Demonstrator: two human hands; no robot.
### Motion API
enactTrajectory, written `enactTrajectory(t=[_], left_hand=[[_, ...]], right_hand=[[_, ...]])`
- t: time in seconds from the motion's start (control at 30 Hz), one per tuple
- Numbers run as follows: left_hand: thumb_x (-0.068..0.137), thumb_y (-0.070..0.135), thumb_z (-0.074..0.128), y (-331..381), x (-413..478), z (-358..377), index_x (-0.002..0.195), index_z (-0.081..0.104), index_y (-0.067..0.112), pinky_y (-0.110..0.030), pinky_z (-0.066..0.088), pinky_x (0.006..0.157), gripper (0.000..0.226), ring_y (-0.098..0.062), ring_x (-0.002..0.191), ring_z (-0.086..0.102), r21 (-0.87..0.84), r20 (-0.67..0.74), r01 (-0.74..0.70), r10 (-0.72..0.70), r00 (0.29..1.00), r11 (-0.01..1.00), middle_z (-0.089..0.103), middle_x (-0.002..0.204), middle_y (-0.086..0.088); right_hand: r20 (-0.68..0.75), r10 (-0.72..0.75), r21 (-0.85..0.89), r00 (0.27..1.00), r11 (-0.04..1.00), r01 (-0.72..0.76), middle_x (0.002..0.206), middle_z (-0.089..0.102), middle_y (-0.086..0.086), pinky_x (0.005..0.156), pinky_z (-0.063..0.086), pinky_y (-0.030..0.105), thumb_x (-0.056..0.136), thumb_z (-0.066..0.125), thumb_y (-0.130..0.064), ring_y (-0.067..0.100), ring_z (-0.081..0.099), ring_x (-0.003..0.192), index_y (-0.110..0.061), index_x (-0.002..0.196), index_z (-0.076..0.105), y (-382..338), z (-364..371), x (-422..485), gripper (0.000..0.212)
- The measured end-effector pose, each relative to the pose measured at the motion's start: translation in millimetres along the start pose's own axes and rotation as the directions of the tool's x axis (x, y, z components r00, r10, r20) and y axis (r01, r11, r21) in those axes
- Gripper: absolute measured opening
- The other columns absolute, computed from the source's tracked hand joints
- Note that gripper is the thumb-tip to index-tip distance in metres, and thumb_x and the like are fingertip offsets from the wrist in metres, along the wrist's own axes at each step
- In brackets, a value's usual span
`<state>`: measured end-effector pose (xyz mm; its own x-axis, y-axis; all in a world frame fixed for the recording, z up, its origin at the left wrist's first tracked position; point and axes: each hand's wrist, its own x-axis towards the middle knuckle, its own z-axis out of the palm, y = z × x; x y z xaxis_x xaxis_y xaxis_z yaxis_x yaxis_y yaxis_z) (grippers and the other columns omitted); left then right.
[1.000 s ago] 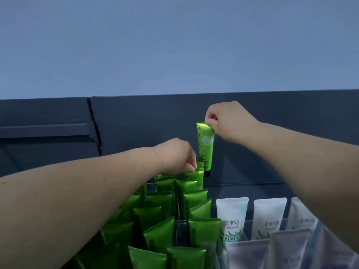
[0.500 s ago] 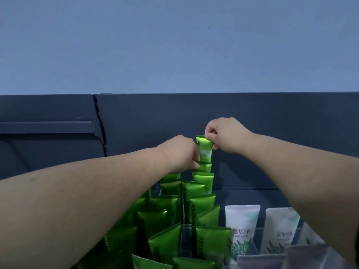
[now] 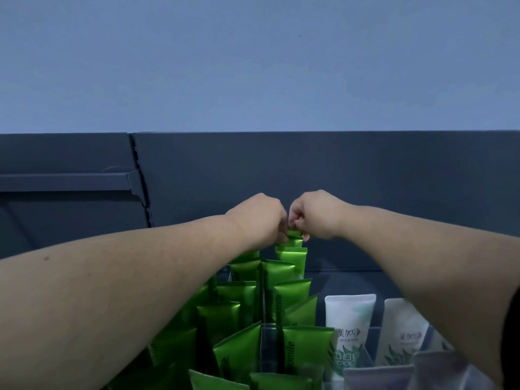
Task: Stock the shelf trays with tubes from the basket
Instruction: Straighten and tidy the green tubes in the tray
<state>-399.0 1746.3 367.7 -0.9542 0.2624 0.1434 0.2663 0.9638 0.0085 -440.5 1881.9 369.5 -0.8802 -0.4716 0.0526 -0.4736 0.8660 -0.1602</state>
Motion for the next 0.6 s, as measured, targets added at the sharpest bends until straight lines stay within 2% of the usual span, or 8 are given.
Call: enactTrajectory(t=[0.1,0.2,0.3,0.43,0.6], left_hand=[[0.085,0.034,0.068,-2,0,0,0.096,0.071,0.024,-0.037,0.053,0.085,0.015,-0.018,0.092,0.062,-0.042,0.005,0.012,-0.012,1.0,0.999,0.068,0.097,0.003],[0.085,0.034,0.068,-4,-1,-1,0.096,0.071,0.025,-0.037,0.053,0.085,0.015,-0.017,0.092,0.062,-0.052,0.003,0.015,-0.015,1.0,0.999,0.069,0.097,0.003],[0.085,0.031,0.069,-7,-5,-2,0.097,0.071,0.025,-0.034,0.053,0.084,0.014,-0.014,0.088,0.06,-0.068,-0.016,0.009,-0.01,1.0,0.998,0.069,0.097,0.006],[0.086,0.027,0.068,-11,-12,-7,0.097,0.072,0.024,-0.032,0.052,0.085,0.012,-0.012,0.092,0.061,-0.081,-0.05,-0.014,0.01,0.999,0.997,0.07,0.097,0.007],[0.086,0.027,0.068,-19,-35,-26,0.095,0.074,0.024,-0.026,0.05,0.086,0.011,-0.007,0.091,0.063,-0.083,-0.111,-0.039,0.03,0.993,0.996,0.071,0.095,0.011]], right_hand=[[-0.004,-0.009,0.01,1.0,1.0,0.009,0.075,0.072,-0.003,0.071,0.049,0.022,0.093,0.052,-0.012,-0.001,0.055,0.06,-0.027,0.073,0.058,-2,-4,0,0.026],[-0.004,-0.009,0.031,1.0,0.999,0.009,0.065,0.065,-0.008,0.076,0.051,0.023,0.091,0.056,-0.013,0.003,0.061,0.066,-0.025,0.08,0.064,-3,-6,-3,0.018],[-0.018,-0.017,0.022,1.0,1.0,0.017,0.07,0.067,-0.006,0.081,0.054,0.026,0.089,0.06,-0.011,0.009,0.065,0.076,-0.019,0.089,0.07,-2,-8,-8,0.013],[-0.063,-0.023,-0.017,0.998,1.0,0.022,0.079,0.06,-0.013,0.078,0.045,0.019,0.09,0.064,-0.016,0.007,0.058,0.084,-0.022,0.104,0.07,-1,-18,-17,0.017],[-0.187,-0.041,-0.023,0.982,0.999,0.037,0.088,0.058,-0.014,0.081,0.04,0.017,0.089,0.065,-0.02,0.006,0.057,0.09,-0.025,0.105,0.07,-3,-33,-44,0.017]])
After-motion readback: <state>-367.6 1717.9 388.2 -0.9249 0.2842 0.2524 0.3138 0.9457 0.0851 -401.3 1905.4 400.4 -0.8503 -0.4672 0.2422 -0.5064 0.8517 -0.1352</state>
